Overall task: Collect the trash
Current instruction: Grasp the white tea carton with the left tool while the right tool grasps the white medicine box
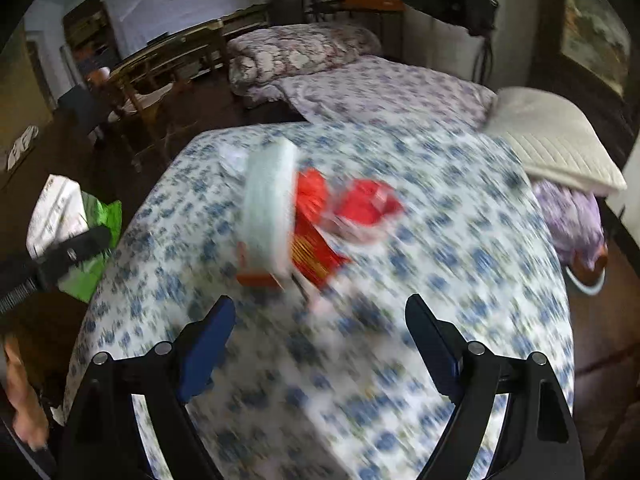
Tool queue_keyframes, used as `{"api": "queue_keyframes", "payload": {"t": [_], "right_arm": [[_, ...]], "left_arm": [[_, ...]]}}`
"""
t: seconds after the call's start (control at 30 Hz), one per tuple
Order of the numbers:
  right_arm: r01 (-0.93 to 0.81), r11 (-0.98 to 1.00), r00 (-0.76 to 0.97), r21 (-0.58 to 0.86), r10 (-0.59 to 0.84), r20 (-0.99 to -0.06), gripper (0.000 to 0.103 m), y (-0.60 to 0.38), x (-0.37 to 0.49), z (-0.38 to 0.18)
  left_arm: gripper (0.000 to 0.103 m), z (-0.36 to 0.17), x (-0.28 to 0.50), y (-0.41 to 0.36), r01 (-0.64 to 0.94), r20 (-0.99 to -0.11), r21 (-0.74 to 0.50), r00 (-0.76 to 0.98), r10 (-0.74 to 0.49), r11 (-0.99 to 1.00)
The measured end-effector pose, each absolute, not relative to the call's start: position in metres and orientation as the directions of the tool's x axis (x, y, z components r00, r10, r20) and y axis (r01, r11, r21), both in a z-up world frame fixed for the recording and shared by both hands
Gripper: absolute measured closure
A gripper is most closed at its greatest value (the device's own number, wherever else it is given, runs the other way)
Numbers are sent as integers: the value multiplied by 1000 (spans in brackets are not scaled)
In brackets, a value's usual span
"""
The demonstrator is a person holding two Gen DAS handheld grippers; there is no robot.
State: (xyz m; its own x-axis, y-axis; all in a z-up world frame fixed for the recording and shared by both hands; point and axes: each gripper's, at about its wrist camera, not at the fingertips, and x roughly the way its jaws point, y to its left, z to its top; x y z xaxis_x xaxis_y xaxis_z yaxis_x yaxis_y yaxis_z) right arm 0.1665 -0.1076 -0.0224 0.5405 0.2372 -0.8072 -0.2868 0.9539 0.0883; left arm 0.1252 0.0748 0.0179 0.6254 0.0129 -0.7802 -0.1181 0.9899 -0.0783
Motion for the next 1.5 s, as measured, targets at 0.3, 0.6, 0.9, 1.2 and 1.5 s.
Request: {"api": "queue_keyframes", "payload": {"t": [0.3, 0.6, 0.9, 1.2, 1.5], "right_arm": [[-338, 941, 530, 15, 203, -823, 26, -53, 204, -24], [-359, 930, 538, -84, 132, -833, 42, -25, 221, -39], [-362, 930, 547, 69, 272, -792, 62, -64, 191, -7], [-268, 949, 525, 165, 288, -801, 62, -151, 132, 0], [-107, 956, 501, 273, 289, -816, 62, -201, 102, -31]], "left_arm": [[80, 6, 136, 112, -203, -804, -90, 592, 49, 975], [80, 1, 139, 111, -206, -814, -73, 577, 61, 976], [80, 1, 139, 108, -183, -810, -87, 586, 37, 979], [80, 4, 133, 85, -112, -803, -84, 596, 0, 990], [80, 8, 106, 25, 9, -790, -53, 612, -47, 999]]}}
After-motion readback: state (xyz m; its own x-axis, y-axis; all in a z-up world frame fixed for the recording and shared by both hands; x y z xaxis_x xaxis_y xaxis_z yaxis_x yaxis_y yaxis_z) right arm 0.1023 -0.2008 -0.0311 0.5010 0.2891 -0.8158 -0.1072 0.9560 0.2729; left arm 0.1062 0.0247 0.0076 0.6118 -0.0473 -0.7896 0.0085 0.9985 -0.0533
